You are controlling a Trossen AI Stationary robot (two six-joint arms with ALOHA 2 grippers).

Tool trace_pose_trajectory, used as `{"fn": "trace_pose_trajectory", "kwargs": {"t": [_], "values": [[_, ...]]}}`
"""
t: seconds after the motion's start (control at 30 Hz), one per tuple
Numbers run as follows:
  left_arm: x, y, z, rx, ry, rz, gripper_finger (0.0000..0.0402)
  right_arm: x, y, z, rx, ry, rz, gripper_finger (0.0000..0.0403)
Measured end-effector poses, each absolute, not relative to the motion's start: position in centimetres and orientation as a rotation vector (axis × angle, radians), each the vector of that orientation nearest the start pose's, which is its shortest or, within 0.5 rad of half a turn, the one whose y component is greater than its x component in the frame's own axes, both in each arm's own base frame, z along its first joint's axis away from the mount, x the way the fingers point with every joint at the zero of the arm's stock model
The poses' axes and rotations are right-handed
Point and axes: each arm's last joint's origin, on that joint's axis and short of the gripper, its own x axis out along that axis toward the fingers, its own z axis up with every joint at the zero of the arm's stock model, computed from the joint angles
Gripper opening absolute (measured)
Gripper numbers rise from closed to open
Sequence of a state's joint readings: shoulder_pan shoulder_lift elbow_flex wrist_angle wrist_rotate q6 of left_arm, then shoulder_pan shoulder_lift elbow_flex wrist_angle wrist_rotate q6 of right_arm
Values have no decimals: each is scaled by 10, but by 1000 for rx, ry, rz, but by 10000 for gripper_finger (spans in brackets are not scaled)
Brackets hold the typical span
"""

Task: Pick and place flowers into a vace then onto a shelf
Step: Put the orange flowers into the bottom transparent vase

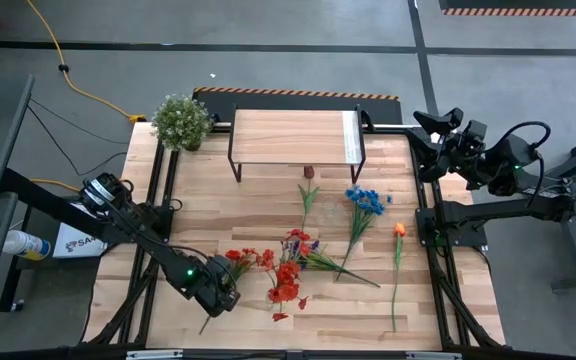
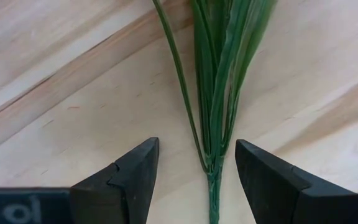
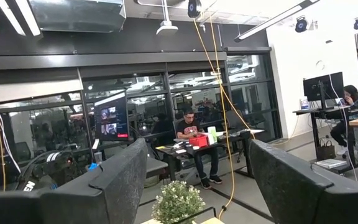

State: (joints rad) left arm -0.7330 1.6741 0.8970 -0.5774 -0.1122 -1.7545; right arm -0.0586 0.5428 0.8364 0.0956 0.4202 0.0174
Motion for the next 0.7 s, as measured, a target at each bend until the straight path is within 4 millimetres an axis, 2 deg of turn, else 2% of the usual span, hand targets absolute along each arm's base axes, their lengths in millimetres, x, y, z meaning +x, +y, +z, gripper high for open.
{"fn": "trace_pose_trajectory", "kwargs": {"t": [0.37, 0.7], "values": [[218, -192, 149, -930, 1218, 640, 248, 97, -18, 404, 87, -390, -469, 271], [228, -196, 153, -975, 1099, 588, 248, 97, -18, 404, 87, -389, -469, 271]]}}
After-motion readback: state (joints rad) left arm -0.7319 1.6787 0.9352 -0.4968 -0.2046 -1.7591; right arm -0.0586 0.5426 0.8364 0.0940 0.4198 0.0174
